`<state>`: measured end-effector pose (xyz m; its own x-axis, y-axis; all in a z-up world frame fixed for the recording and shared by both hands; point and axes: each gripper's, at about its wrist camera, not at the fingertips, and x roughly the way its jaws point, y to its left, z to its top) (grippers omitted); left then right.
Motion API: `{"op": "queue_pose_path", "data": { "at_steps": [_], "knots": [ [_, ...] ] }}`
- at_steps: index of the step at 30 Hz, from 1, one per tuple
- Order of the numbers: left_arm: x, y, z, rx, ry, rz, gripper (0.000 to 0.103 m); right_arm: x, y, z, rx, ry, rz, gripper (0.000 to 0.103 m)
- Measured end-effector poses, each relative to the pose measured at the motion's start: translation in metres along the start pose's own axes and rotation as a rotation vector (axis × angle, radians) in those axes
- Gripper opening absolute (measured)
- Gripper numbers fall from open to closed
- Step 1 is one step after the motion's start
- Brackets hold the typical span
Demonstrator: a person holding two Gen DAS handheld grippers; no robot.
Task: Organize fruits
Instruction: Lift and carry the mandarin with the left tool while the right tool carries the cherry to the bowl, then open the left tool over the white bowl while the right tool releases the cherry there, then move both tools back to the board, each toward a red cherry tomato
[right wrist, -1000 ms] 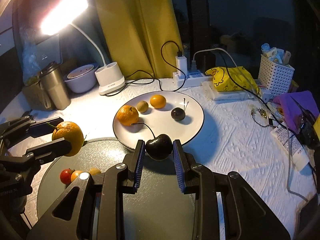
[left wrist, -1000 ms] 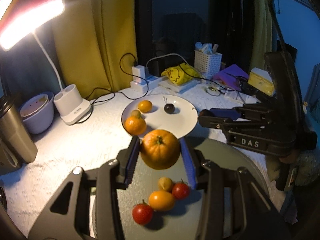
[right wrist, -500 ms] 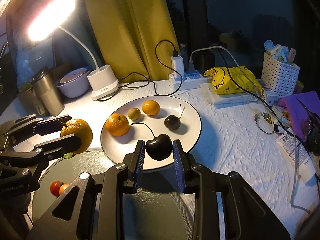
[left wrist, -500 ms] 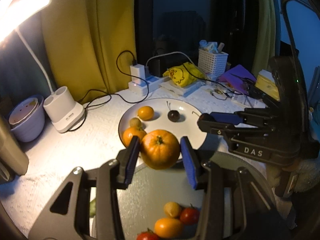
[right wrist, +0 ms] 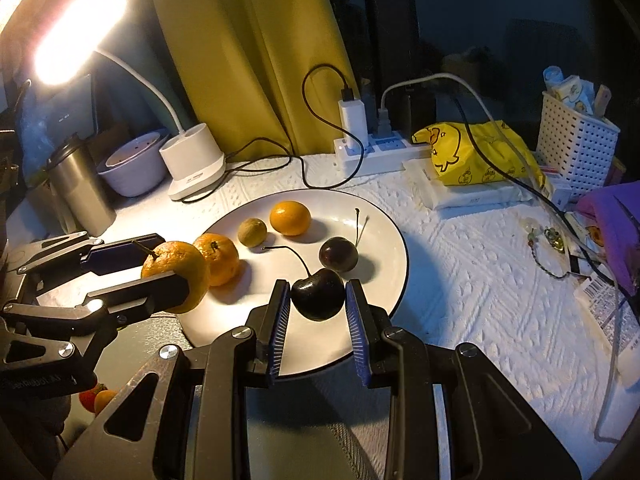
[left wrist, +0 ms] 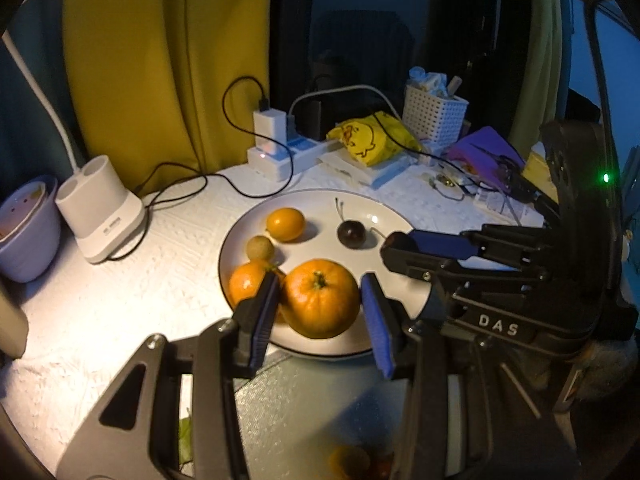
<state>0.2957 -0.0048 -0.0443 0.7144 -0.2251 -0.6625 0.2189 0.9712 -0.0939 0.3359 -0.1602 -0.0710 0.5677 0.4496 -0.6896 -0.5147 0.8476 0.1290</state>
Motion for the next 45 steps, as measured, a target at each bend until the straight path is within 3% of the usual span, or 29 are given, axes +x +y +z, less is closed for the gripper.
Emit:
{"op": "queue_pose_path", "data": {
  "at_steps": [7, 13, 29, 45],
  "knots": [
    [0.012, 0.003, 0.000, -0.024, 0.047, -0.015, 0.044, 0.009, -0.002, 0.000, 0.007, 0.019, -0.003, 0.031],
    [0.005, 0.002, 0.002, -0.022, 0.022, -0.009, 0.045, 0.007, -0.003, 0.001, 0.013, 0.017, -0.028, 0.032],
    [-0.047, -0.002, -0.004, -0.026, -0.053, 0.002, 0.046, -0.030, 0.021, 0.000, -0.017, -0.029, -0.039, 0.034],
    [-0.100, -0.002, -0.030, -0.041, -0.103, 0.008, 0.046, -0.072, 0.059, -0.009, -0.064, -0.067, -0.049, 0.034]
  ]
}}
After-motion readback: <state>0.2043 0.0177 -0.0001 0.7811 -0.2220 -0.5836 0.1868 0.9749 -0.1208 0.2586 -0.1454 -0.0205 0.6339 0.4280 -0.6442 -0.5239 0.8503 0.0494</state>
